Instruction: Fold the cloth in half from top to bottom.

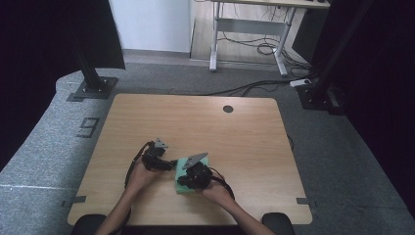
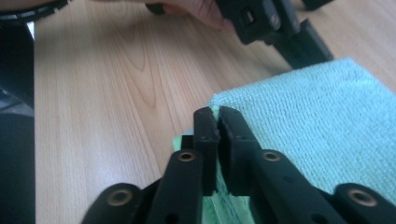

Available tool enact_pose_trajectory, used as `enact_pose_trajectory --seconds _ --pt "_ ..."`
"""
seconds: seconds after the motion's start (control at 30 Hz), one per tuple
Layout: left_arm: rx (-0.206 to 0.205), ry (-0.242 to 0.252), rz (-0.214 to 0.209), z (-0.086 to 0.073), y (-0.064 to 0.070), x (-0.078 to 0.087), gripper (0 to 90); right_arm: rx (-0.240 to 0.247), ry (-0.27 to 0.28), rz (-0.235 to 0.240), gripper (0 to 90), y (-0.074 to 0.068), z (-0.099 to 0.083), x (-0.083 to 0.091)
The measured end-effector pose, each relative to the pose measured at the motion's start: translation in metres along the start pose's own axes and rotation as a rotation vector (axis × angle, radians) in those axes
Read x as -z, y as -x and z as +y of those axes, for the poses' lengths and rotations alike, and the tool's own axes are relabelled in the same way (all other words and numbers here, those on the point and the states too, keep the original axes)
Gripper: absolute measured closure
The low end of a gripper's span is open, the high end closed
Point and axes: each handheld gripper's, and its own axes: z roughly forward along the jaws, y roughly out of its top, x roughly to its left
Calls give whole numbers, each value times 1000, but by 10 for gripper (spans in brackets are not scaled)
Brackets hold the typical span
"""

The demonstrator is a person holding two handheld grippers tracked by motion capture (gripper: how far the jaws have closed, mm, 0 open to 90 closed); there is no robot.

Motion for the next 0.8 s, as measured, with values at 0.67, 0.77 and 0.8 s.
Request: enact_pose_trajectory --seconds 0.67,0.77,0.8 --pt "51 109 -49 9 4 20 247 -32 -51 66 863 -1 -20 -7" --pt "-5 48 -55 7 19 11 238 -42 -47 75 821 -1 -20 -6" --pt "-14 35 -43 5 21 8 238 -45 -48 82 788 -2 -20 -4"
